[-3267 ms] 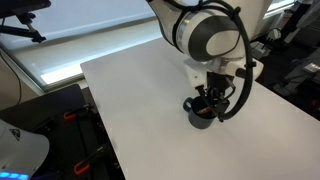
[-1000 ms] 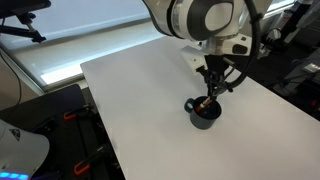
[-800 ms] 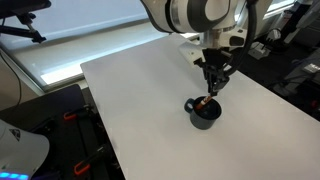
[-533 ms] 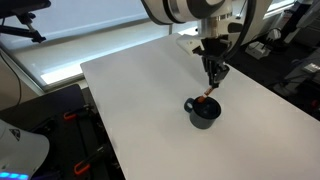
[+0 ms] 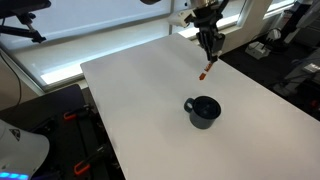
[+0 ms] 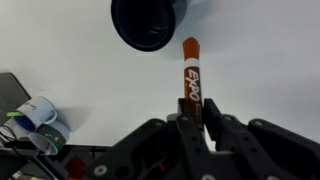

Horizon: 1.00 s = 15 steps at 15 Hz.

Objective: Take the red marker out of the green mug.

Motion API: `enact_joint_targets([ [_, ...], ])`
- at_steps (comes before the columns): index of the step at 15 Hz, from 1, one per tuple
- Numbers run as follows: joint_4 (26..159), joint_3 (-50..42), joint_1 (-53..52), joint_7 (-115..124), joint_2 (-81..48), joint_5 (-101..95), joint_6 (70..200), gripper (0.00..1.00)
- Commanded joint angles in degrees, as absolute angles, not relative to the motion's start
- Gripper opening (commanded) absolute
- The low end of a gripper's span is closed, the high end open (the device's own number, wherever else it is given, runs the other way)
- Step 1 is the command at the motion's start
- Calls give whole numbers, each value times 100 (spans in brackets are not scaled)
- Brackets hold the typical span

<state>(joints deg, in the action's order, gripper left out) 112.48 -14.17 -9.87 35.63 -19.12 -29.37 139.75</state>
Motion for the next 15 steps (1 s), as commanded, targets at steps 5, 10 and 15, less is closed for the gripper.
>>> enact_joint_targets([
  [5, 11052, -296, -278, 1302, -2116, -731, 13207, 5],
  [10, 10658, -231, -150, 777, -2730, -418, 12264, 5],
  [15, 10279, -238, -103, 573, -3391, -482, 11628, 5],
])
